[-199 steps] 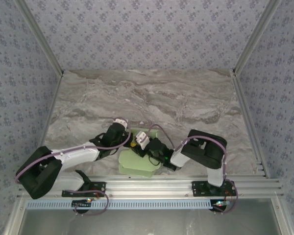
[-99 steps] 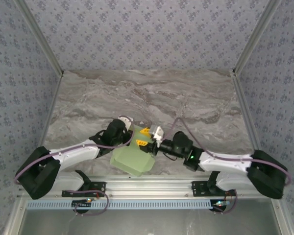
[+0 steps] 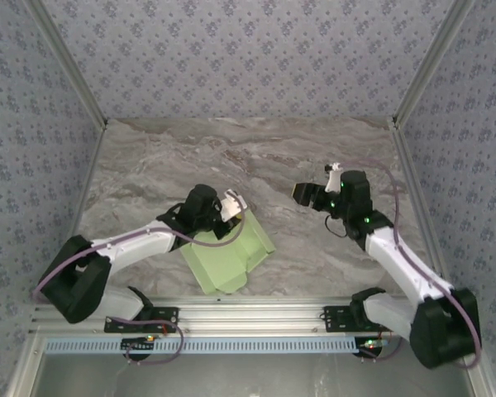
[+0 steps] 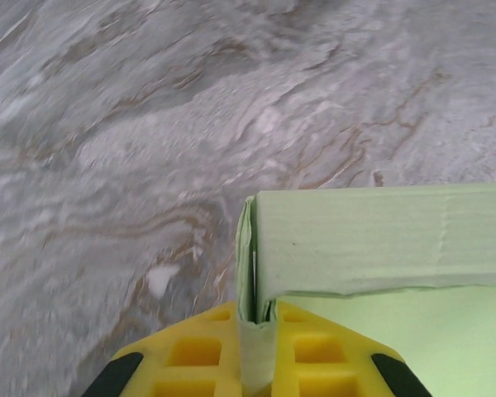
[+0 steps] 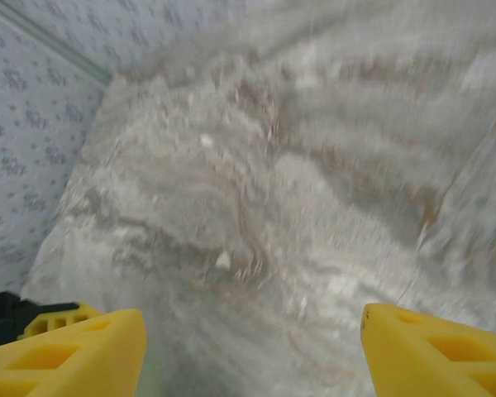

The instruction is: Fold the paper box

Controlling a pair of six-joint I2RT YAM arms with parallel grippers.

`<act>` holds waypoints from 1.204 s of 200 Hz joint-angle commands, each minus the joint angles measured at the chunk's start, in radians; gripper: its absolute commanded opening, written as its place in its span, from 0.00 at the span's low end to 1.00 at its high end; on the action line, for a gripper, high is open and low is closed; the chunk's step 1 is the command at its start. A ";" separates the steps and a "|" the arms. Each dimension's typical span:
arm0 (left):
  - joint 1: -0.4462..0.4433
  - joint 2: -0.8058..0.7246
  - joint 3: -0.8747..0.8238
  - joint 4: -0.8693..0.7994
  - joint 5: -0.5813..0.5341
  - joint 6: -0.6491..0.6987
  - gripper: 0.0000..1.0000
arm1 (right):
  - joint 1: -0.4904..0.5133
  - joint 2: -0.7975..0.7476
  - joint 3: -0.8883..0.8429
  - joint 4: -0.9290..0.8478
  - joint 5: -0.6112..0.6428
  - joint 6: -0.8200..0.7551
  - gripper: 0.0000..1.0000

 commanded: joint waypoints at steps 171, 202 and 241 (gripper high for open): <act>-0.009 0.333 0.190 0.059 0.262 0.279 0.12 | 0.118 0.570 0.270 -0.153 -0.509 0.106 0.70; -0.009 0.360 0.200 0.090 0.269 0.250 0.15 | 0.125 0.583 0.264 -0.196 -0.503 0.103 0.68; -0.009 0.379 0.203 0.107 0.258 0.239 0.16 | 0.135 0.602 0.263 -0.214 -0.496 0.056 0.61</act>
